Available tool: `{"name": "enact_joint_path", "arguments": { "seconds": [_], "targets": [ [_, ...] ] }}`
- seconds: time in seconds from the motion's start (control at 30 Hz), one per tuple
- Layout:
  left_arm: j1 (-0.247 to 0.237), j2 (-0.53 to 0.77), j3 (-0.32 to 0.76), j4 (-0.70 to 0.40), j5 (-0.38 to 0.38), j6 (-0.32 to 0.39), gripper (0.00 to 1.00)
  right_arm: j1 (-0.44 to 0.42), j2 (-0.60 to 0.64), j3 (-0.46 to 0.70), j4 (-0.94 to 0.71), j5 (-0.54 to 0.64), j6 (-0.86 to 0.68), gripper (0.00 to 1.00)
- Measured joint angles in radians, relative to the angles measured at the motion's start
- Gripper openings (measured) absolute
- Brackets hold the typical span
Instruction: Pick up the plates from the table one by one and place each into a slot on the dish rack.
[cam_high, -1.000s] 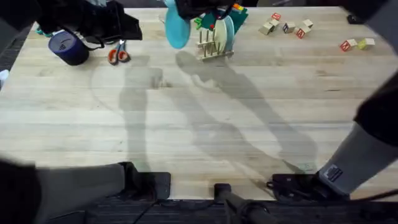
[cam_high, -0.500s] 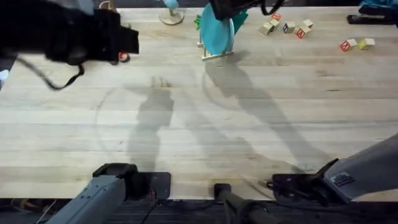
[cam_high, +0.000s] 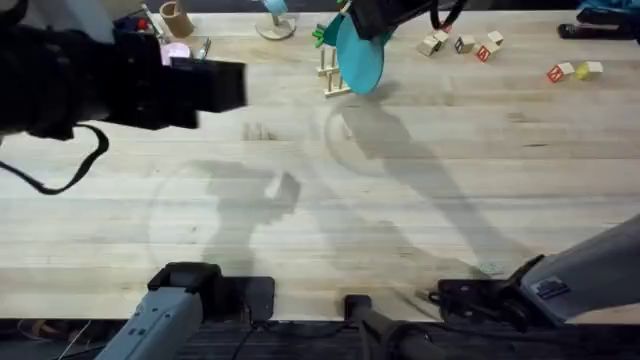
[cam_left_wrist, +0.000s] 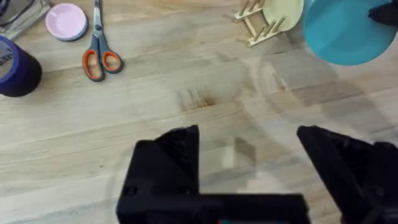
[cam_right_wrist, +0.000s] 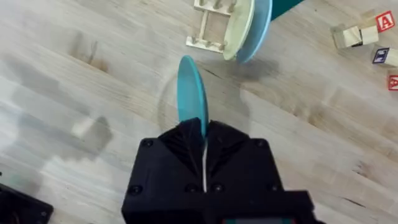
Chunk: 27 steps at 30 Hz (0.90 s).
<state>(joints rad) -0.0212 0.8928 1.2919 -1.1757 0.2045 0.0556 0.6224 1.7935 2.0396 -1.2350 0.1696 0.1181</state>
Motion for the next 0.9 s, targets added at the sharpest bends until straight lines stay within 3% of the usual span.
{"name": "enact_joint_path", "arguments": {
  "seconds": [0.1,0.57,0.9],
  "targets": [
    [0.0,0.003,0.0,0.0,-0.001,0.001,0.993,0.0,0.0,0.002,-0.001,0.018,0.0,0.029],
    [0.0,0.003,0.0,0.0,-0.001,0.001,0.995,-0.006,0.0,0.123,0.056,0.191,-0.007,0.03],
    [0.0,0.003,0.0,0.0,-0.001,0.001,0.995,-0.006,0.0,0.135,0.178,0.235,-0.014,0.03]
  ]
}}
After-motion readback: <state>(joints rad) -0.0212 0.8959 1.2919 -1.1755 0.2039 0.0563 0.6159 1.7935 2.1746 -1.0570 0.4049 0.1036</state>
